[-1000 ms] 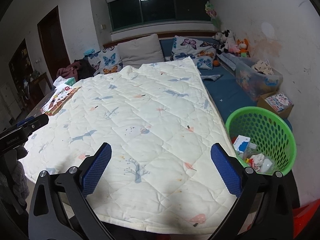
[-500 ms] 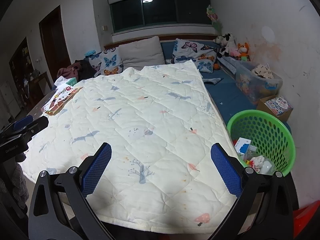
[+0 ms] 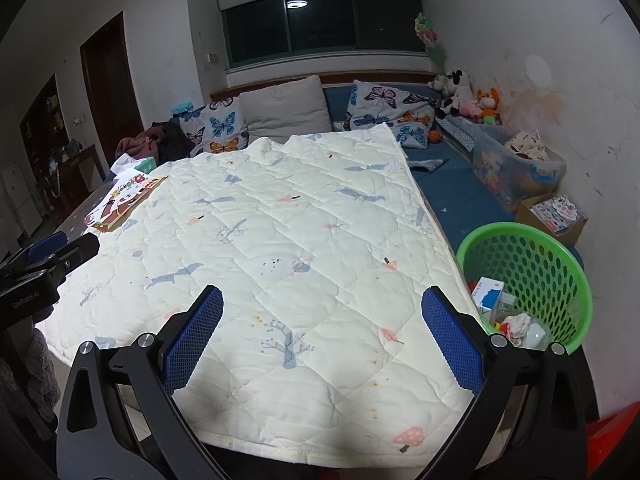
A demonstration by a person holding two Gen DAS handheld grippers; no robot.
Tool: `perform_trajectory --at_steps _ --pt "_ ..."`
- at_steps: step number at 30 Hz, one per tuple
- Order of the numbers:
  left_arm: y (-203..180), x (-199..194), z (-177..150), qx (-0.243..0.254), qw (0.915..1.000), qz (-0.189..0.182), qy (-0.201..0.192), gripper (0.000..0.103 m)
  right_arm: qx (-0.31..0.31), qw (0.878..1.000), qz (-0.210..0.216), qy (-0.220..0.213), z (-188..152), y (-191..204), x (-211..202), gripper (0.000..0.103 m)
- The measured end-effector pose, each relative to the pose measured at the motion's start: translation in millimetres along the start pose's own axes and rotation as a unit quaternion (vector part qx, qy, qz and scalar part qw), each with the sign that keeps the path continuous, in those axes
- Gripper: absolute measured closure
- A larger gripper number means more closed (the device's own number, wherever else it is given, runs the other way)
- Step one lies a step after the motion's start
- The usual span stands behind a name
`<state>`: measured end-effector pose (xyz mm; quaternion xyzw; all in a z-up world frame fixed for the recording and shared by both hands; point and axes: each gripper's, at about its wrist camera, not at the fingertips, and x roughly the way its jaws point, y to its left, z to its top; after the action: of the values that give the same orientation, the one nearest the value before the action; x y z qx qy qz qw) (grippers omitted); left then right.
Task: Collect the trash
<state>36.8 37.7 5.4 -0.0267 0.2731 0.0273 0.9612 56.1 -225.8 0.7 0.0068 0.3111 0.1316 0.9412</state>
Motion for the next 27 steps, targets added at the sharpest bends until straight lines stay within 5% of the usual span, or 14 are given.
perform_trajectory --at_steps 27 --pt "1.5 -3.1 -0.2 -0.003 1.0000 0.008 -0.002 0.007 -0.008 1.000 0.004 0.000 -3.7 7.0 0.1 0.004"
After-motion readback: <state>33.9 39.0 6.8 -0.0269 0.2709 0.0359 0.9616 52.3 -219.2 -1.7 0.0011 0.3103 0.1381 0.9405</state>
